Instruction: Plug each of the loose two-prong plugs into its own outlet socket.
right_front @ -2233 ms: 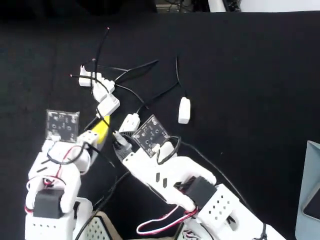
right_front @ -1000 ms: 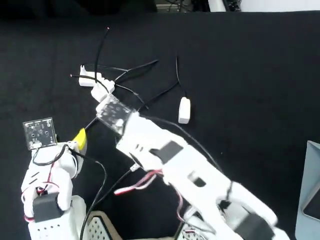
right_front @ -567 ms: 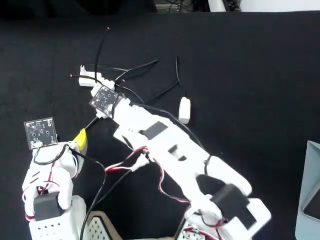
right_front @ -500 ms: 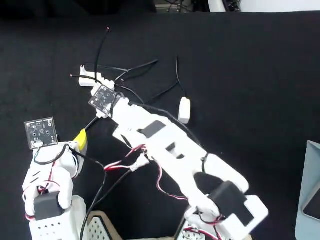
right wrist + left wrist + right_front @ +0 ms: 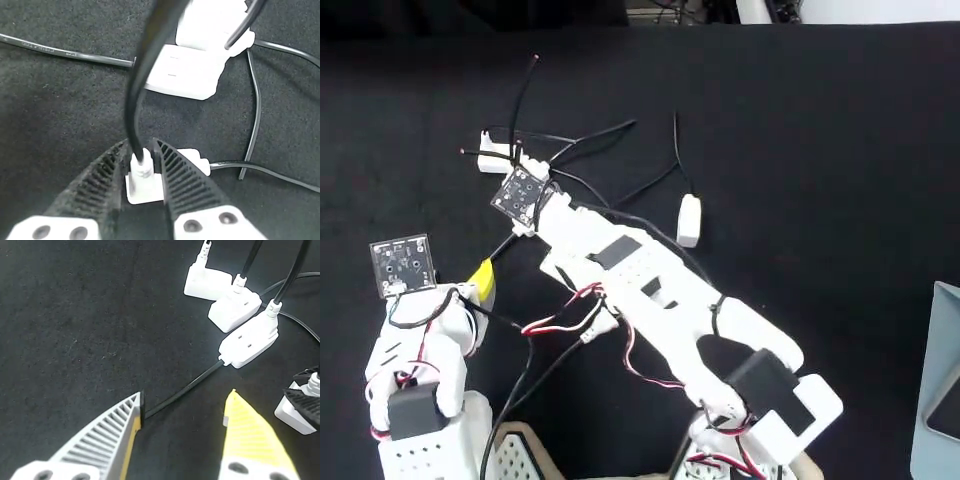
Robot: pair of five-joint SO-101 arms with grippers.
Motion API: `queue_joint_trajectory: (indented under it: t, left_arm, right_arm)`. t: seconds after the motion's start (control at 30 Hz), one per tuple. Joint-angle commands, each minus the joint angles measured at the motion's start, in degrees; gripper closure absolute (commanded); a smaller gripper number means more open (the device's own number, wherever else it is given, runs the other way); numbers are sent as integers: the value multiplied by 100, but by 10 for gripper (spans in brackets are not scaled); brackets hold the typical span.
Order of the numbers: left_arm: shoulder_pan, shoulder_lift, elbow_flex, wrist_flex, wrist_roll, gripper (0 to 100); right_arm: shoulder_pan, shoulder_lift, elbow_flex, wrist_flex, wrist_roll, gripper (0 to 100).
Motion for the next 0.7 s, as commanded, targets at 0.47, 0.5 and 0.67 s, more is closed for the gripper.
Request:
queue_joint_trajectory:
  t: [0.47, 0.5, 0.67]
  left_arm:
    - [-66, -35, -48, -158, 9, 734]
    - [-66, -35, -48, -158, 9, 734]
    - [-40, -35, -48, -158, 9, 734]
  right_arm:
    - [193, -813, 1631, -1732, 18, 987]
    - [193, -989, 1780, -1802, 0, 987]
    - [193, -1464, 2308, -2136, -9, 987]
